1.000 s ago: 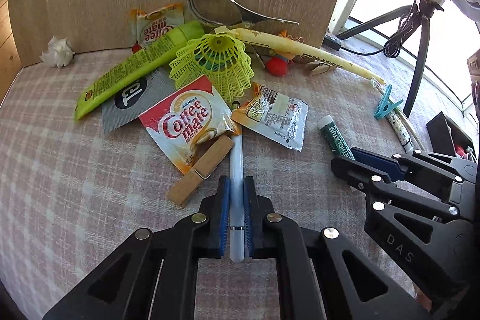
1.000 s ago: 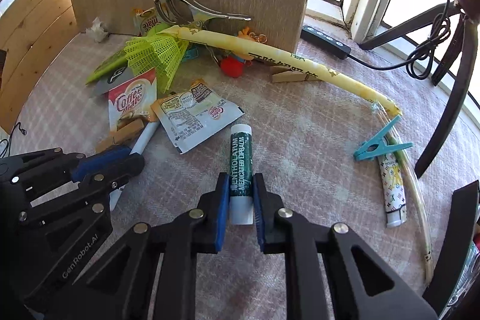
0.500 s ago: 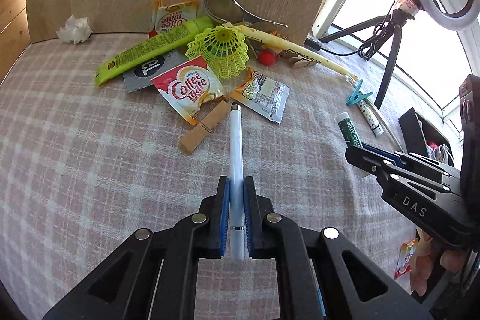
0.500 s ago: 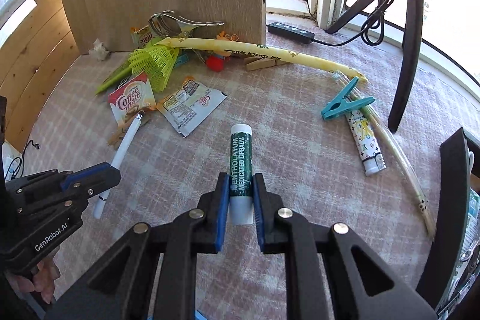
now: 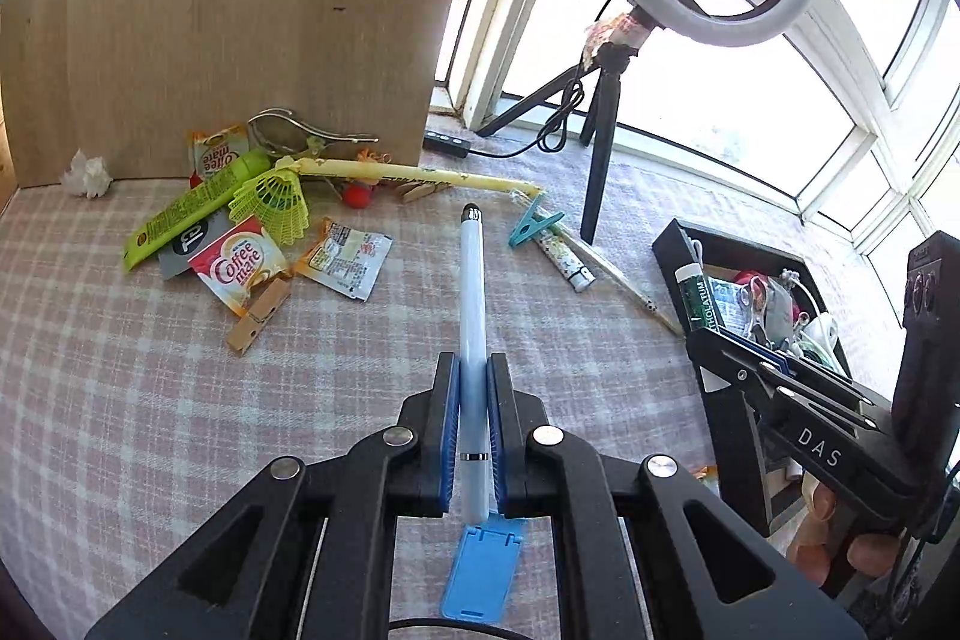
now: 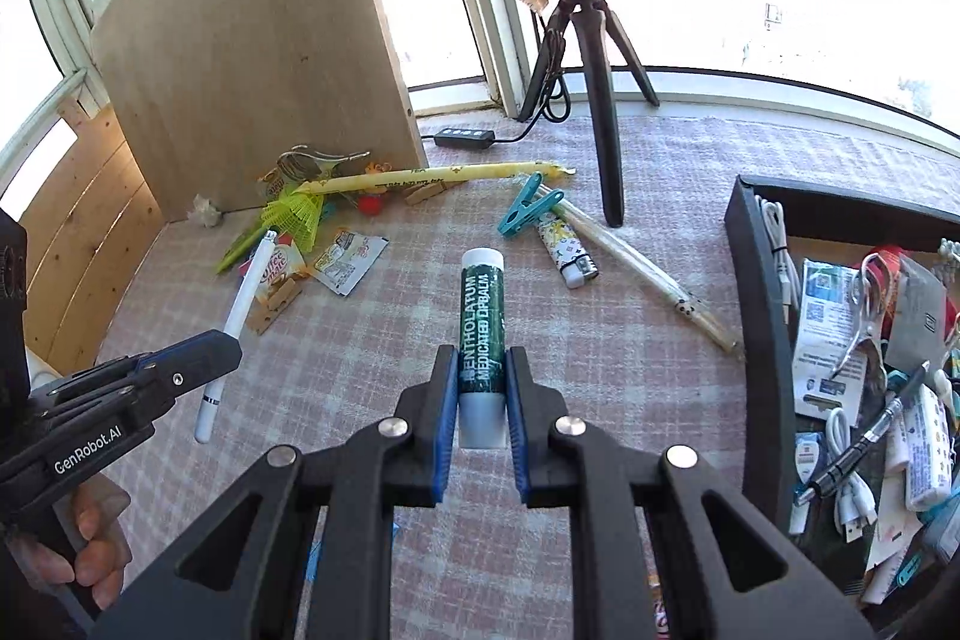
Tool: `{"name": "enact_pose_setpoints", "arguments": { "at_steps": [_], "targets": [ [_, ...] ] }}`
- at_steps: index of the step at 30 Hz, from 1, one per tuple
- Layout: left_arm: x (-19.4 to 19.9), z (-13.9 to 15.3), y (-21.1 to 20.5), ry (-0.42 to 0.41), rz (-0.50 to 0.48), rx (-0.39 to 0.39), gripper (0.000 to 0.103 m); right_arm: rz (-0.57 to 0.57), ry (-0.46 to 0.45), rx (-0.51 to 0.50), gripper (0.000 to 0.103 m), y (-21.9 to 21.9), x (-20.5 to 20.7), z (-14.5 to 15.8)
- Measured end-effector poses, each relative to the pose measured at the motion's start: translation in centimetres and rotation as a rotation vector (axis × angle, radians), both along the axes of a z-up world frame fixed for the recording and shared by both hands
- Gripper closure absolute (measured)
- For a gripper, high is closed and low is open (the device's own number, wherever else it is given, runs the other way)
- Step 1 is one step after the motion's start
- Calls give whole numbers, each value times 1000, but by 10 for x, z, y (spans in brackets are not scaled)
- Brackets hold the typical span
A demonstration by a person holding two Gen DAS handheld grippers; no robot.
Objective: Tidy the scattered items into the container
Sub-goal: 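Lift both held items over the black tray and open both tools to release them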
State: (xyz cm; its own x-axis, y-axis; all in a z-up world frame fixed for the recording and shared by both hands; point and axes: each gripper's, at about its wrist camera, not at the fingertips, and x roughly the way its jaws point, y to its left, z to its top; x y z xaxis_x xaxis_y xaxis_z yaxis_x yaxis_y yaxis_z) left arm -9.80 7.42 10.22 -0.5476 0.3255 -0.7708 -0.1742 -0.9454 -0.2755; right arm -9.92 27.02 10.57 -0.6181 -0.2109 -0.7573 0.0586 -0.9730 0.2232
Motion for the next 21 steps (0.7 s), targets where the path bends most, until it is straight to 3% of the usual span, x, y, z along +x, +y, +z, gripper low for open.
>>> {"name": "enact_pose_setpoints", "arguments": {
  "at_steps": [6, 16, 21],
  "targets": [
    [6, 31, 59, 70, -125, 15, 95, -181, 96, 46, 88, 67, 48, 28],
    [21, 61, 187, 132, -375, 61, 95, -515, 138, 75, 88, 196, 115, 48],
    [29, 67, 240, 149, -448, 53, 95, -628, 146, 116, 88, 242, 136, 56]
  ]
}}
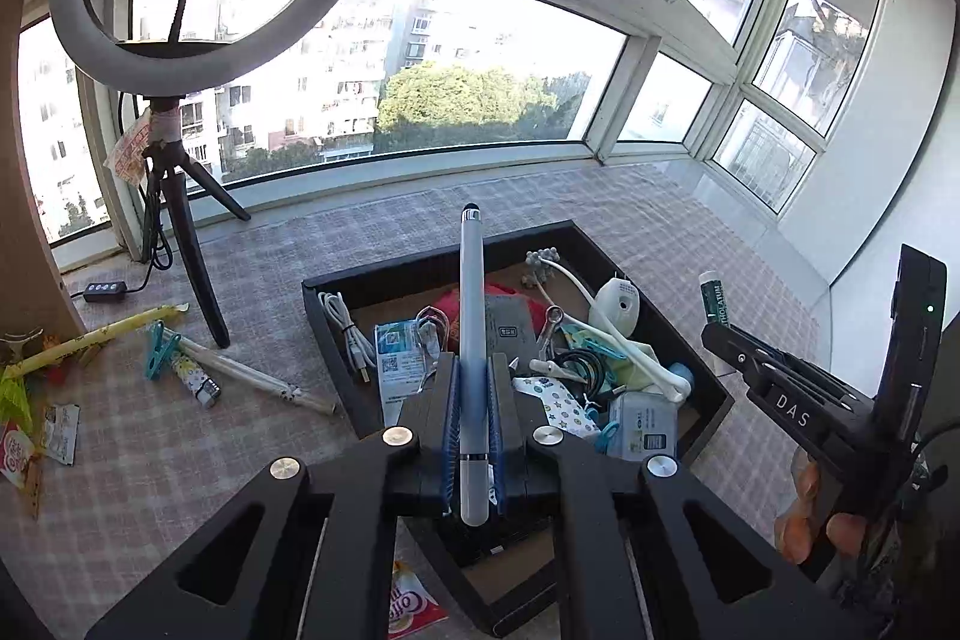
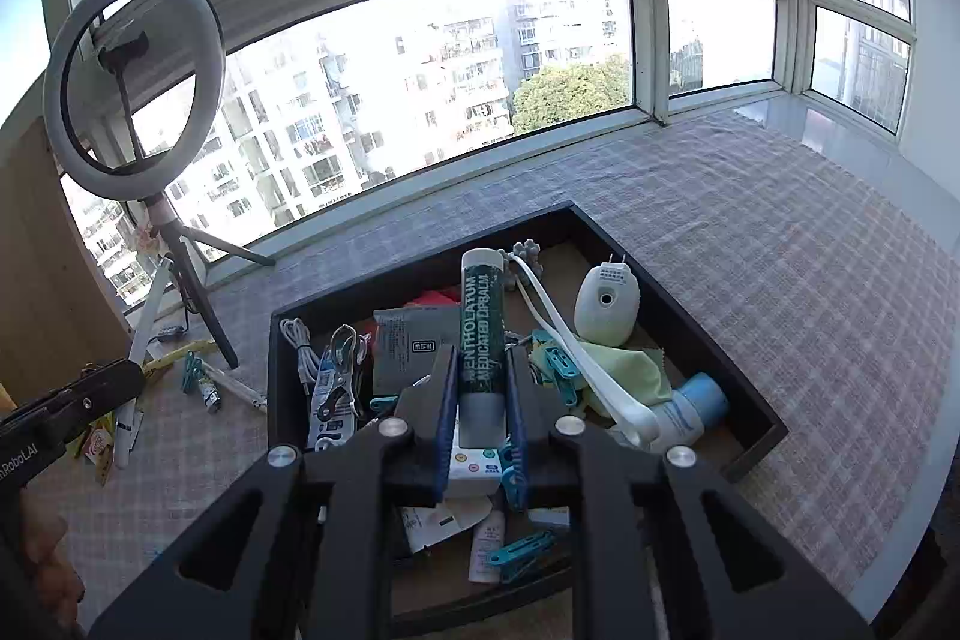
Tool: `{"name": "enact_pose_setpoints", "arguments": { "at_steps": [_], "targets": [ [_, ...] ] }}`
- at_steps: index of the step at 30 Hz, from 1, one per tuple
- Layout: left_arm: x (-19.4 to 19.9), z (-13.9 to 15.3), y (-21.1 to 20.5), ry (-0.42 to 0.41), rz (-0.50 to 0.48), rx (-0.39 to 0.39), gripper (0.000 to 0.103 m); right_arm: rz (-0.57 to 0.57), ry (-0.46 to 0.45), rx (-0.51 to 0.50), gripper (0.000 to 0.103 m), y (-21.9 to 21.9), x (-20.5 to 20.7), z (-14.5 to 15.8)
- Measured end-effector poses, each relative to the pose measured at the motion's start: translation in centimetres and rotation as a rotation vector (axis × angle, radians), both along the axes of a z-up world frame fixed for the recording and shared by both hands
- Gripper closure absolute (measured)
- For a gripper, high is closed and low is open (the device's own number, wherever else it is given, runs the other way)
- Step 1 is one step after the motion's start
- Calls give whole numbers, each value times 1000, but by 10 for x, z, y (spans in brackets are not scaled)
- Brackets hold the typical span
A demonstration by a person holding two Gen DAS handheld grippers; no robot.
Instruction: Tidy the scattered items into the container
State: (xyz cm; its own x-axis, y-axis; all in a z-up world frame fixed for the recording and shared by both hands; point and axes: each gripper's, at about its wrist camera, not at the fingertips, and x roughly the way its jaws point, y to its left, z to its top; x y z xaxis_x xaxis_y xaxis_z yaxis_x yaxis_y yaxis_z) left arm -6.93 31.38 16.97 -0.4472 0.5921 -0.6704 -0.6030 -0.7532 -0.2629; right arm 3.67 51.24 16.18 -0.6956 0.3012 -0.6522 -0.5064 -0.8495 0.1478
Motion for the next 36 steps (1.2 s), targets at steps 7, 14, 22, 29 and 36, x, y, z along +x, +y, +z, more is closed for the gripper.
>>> {"name": "enact_pose_setpoints", "arguments": {
  "at_steps": [7, 14, 22, 29, 36],
  "targets": [
    [-1, 2, 47, 13, -55, -28, 95, -61, -1, 7, 88, 36, 12, 2],
    [-2, -7, 65, -5, -79, -72, 90, -30, -35, 46, 64, 35, 4, 3],
    [2, -6, 54, -4, -84, -85, 90, -30, -6, 28, 51, 29, 5, 7],
    [3, -2, 17, -2, -42, -108, 90, 18, 1, 16, 51, 9, 2, 13],
    [1, 8, -62, 22, 47, -160, 89, 129, 16, 5, 51, -28, -6, 24]
  ]
}}
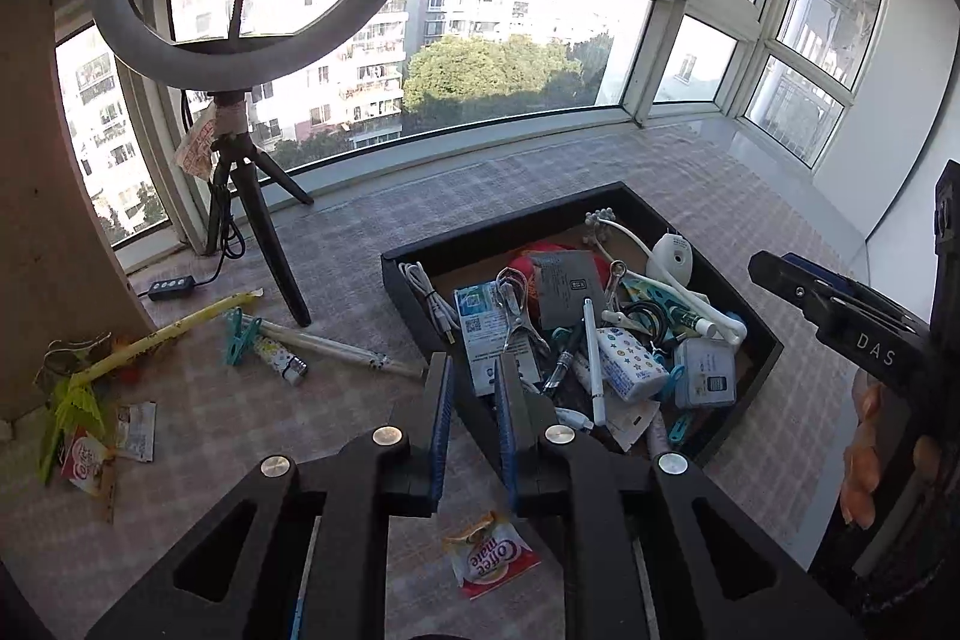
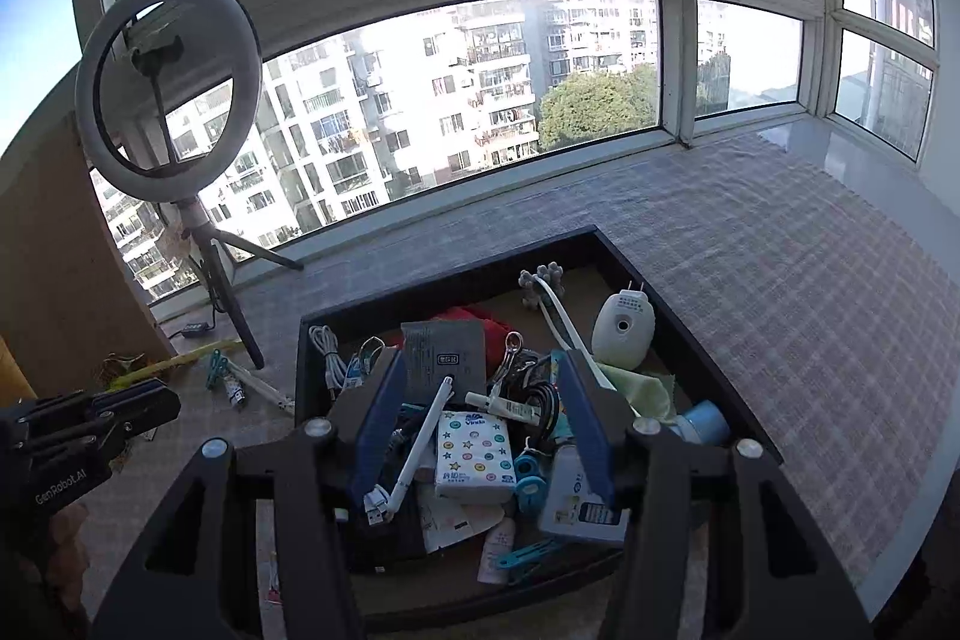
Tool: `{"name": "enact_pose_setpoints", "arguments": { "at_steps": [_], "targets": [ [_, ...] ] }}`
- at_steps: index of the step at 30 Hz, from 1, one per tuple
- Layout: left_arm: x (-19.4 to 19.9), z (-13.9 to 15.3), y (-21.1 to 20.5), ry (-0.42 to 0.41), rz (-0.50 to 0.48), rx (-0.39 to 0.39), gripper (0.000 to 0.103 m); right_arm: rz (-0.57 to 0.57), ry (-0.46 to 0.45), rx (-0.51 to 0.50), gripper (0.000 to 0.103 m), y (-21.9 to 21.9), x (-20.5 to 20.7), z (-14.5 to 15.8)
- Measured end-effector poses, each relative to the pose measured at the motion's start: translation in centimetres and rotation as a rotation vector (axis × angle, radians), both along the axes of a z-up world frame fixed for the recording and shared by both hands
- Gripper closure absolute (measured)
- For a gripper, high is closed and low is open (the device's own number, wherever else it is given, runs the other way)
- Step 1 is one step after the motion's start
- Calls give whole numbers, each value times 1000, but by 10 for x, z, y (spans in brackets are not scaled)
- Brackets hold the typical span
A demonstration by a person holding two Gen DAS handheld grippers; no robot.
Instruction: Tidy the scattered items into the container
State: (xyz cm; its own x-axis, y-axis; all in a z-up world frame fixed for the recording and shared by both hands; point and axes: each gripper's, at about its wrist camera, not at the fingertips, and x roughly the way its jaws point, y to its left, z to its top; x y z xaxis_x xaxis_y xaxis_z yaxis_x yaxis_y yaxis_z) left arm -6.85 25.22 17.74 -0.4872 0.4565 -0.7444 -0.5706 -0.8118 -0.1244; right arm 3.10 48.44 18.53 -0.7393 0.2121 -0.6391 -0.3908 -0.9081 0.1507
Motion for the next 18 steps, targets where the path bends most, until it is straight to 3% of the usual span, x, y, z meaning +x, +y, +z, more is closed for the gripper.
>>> {"name": "enact_pose_setpoints", "arguments": {
  "at_steps": [5, 10, 14, 18],
  "targets": [
    [2, 0, -76, 16, 91, -49, 85, 127, -13, -1, 51, -43, -9, 0],
    [19, -20, -144, -4, 171, -107, 80, 279, -60, -32, 51, -97, -15, -15],
    [37, -49, -183, -61, 208, -129, 76, 383, -124, -74, 51, -143, -12, -47],
    [52, -80, -193, -121, 212, -130, 76, 437, -202, -129, 51, -175, -5, -88]
  ]
}}
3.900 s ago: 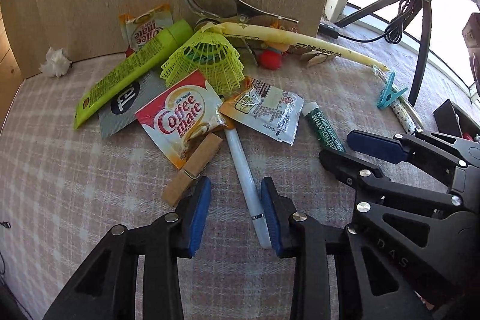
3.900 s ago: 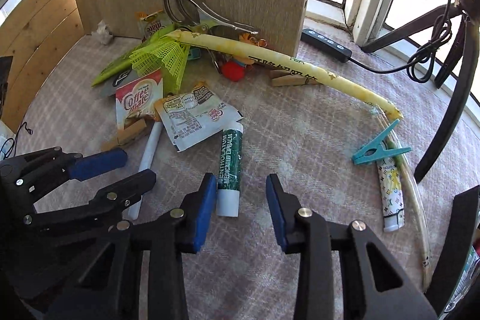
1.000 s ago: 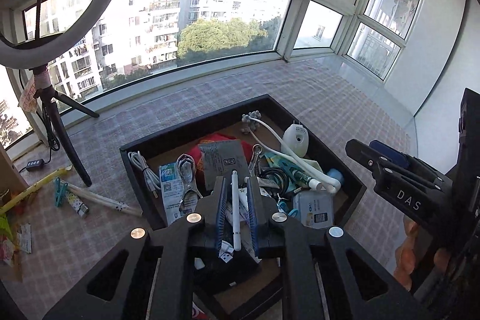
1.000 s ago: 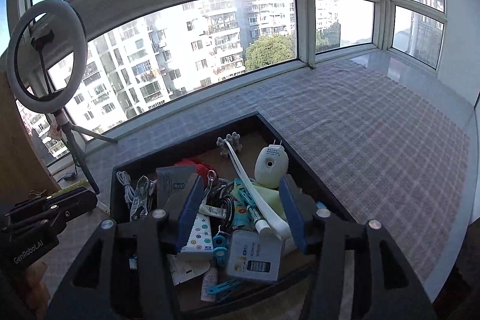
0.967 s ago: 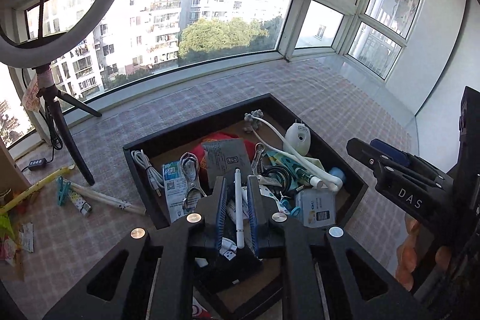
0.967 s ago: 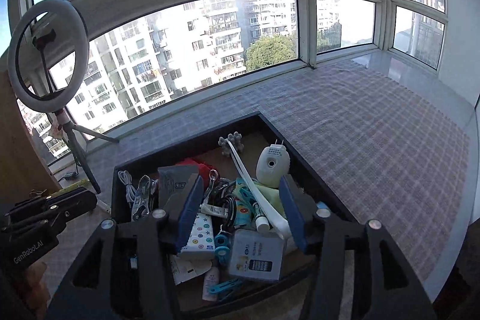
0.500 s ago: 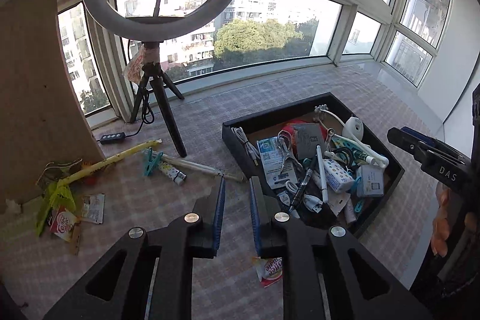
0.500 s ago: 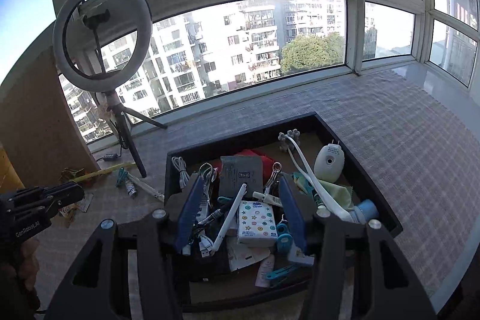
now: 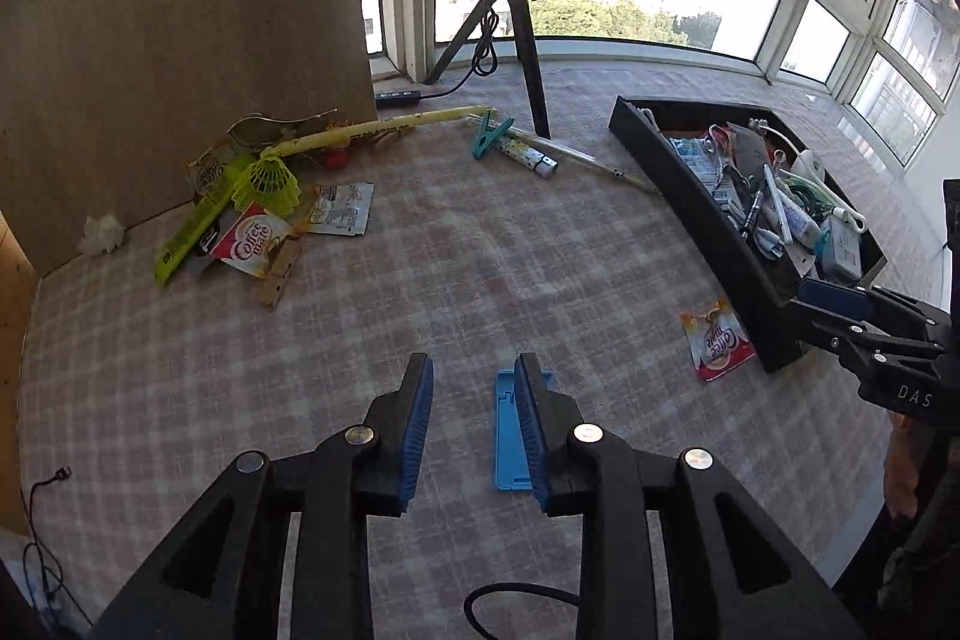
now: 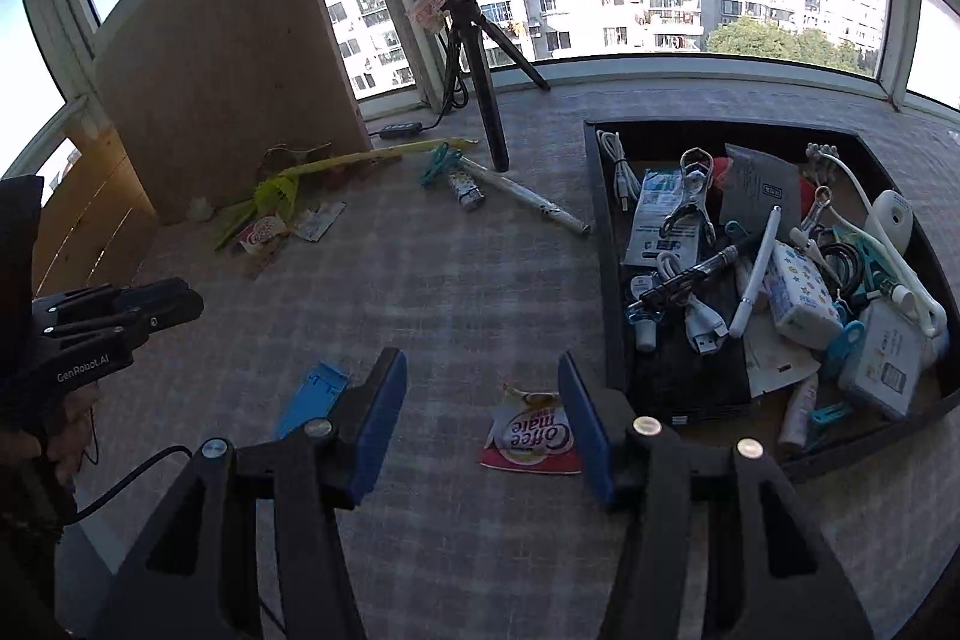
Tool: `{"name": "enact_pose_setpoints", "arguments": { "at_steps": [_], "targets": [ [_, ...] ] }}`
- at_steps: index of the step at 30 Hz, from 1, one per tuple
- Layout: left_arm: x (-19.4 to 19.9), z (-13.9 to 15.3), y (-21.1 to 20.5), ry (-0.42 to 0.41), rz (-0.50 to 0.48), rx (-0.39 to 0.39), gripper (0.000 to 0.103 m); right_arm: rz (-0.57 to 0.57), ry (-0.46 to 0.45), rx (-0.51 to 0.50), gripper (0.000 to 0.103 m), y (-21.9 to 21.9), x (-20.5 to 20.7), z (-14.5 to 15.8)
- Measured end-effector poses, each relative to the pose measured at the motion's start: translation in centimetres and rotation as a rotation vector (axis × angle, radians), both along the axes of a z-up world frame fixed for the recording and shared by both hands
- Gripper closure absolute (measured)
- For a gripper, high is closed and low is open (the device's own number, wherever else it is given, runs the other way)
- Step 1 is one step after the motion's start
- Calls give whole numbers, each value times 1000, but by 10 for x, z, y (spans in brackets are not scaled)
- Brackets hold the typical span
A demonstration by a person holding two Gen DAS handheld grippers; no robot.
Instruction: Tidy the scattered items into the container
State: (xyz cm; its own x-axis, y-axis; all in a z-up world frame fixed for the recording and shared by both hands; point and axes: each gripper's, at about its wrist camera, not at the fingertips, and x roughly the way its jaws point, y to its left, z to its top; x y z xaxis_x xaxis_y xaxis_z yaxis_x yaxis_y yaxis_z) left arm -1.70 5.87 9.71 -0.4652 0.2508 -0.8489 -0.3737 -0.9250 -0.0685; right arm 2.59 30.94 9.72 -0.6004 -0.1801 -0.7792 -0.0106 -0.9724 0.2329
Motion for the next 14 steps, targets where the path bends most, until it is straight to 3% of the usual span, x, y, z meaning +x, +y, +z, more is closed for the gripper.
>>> {"name": "enact_pose_setpoints", "arguments": {
  "at_steps": [6, 14],
  "targets": [
    [11, -37, 8, -82, -13, 15, 76, 14, -86, -3, 51, -14, 4, -43],
    [6, -61, 16, -133, -31, 20, 76, -32, -148, 53, 51, -6, -10, -60]
  ]
}}
